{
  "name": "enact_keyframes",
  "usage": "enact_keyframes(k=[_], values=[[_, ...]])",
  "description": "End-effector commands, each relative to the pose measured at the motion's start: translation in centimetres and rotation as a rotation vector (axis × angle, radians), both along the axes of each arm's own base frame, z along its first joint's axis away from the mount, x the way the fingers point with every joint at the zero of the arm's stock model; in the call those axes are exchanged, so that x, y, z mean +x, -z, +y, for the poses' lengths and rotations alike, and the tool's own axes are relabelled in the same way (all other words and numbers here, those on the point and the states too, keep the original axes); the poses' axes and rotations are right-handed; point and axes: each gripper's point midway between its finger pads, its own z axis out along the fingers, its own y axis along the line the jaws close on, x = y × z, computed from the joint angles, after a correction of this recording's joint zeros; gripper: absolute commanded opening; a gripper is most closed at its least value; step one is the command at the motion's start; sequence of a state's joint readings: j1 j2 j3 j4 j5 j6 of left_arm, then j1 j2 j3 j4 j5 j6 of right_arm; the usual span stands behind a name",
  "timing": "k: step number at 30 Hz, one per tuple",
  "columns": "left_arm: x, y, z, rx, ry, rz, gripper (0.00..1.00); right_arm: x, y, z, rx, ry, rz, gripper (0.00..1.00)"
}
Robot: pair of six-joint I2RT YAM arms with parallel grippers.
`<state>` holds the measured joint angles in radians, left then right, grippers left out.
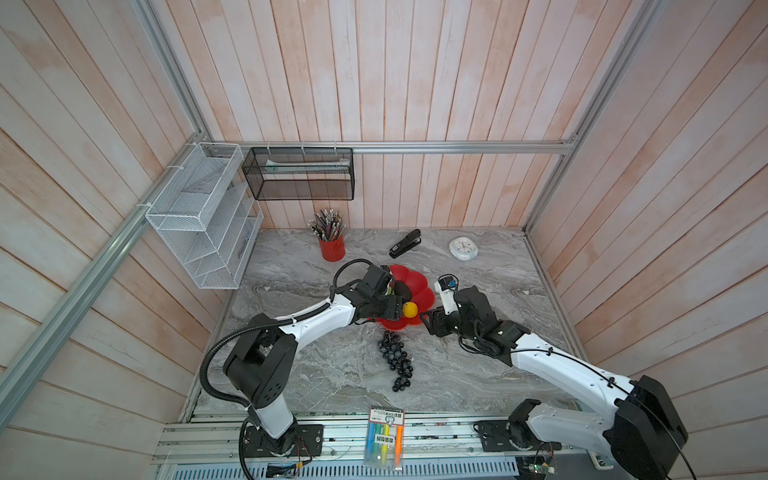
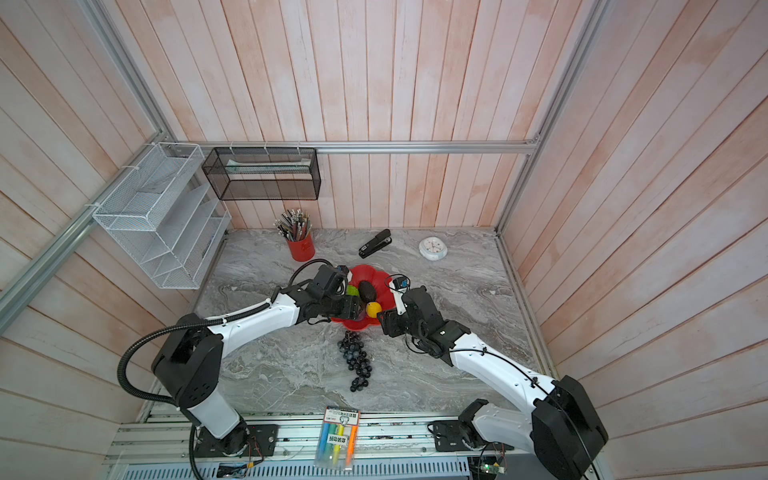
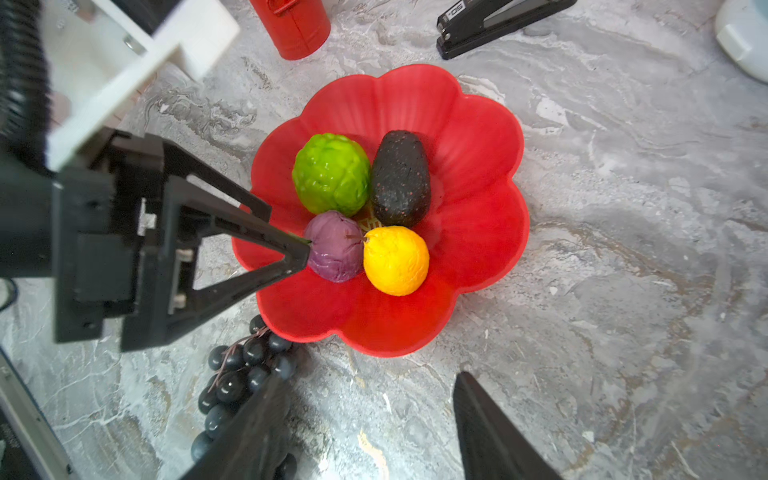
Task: Place and organize the fake fruits in the fruit bowl
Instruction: 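Lift the purple fig into the red bowl beside the pear with the left gripper, then release the fig and withdraw the left gripper while the right gripper lowers onto the grapes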
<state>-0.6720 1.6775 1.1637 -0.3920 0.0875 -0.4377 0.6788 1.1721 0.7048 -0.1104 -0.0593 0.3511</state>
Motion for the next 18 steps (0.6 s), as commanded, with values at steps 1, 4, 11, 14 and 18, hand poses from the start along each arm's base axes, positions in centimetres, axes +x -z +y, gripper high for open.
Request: enact_keyframes(k=[1, 4, 11, 14, 18], values=[[-1.0, -1.6, 2.4, 0.038, -0.043, -0.027, 0.76, -1.4, -1.3, 1.8, 0.028, -0.078, 0.026, 0.62], [-2.2, -2.5, 4.7, 0.051, -0.093, -0.04, 0.76, -2.4, -0.9, 3.3, 0.001, -0.127, 0.048, 0.62], [-4.8, -3.2, 10.5, -0.008, -0.286, -0.042, 0.77, -3.7, 0.9, 7.5, -0.053, -0.226, 0.099, 0.66], [-5.8, -3.1, 12.1, -0.032, -0.34, -0.047, 0.77, -3.7, 2.0, 9.0, -0.09, -0.266, 0.112, 0.65], [-6.5, -3.0, 13.4, -0.043, -0.376, -0.05, 0.77, -3.8, 3.2, 10.5, -0.119, -0.304, 0.127, 0.58]])
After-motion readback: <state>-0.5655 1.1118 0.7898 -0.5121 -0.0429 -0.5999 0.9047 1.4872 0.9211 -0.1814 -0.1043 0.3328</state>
